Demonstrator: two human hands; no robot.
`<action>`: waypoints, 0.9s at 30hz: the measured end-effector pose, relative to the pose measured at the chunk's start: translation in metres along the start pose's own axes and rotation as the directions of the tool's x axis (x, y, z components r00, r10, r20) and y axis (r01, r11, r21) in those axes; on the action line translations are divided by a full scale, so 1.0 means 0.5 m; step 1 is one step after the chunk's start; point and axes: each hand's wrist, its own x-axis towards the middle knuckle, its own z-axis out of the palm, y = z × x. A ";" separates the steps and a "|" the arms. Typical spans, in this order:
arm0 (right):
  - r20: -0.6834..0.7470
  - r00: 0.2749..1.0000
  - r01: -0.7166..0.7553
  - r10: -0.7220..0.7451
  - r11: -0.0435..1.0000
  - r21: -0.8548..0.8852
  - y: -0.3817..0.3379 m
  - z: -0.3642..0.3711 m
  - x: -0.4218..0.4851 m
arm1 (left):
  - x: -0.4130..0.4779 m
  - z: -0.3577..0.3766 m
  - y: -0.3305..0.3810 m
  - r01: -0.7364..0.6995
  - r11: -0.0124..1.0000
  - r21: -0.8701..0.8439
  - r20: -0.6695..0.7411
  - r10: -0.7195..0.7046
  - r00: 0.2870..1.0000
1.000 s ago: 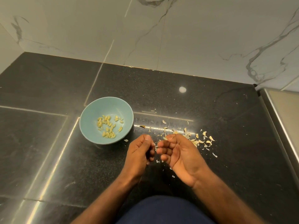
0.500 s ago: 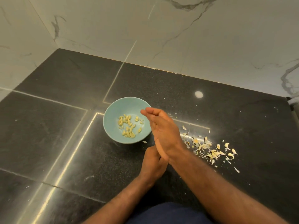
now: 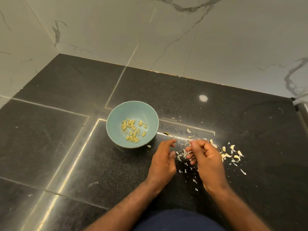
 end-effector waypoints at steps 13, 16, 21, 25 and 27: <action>-0.475 0.875 0.047 -0.092 0.993 -0.106 0.117 -0.138 -0.090 | -0.020 0.084 0.031 -0.253 0.948 0.192 0.067 0.244 0.967; -0.503 0.863 0.002 -0.032 0.998 -0.059 0.131 -0.154 -0.082 | -0.015 0.087 0.024 -0.224 0.943 0.247 0.050 0.219 0.974; -0.352 0.936 -0.064 -0.024 0.970 -0.236 0.126 -0.171 -0.057 | -0.012 0.087 0.026 -0.029 0.971 0.237 -0.105 0.055 0.993; -0.252 0.961 -0.006 -0.115 0.901 -0.434 0.125 -0.182 -0.028 | -0.010 0.090 0.021 -0.047 0.974 0.220 -0.117 0.074 0.990; -0.228 0.960 0.016 -0.160 0.850 -0.527 0.125 -0.180 -0.016 | -0.008 0.090 0.022 -0.044 0.976 0.214 -0.100 0.067 0.993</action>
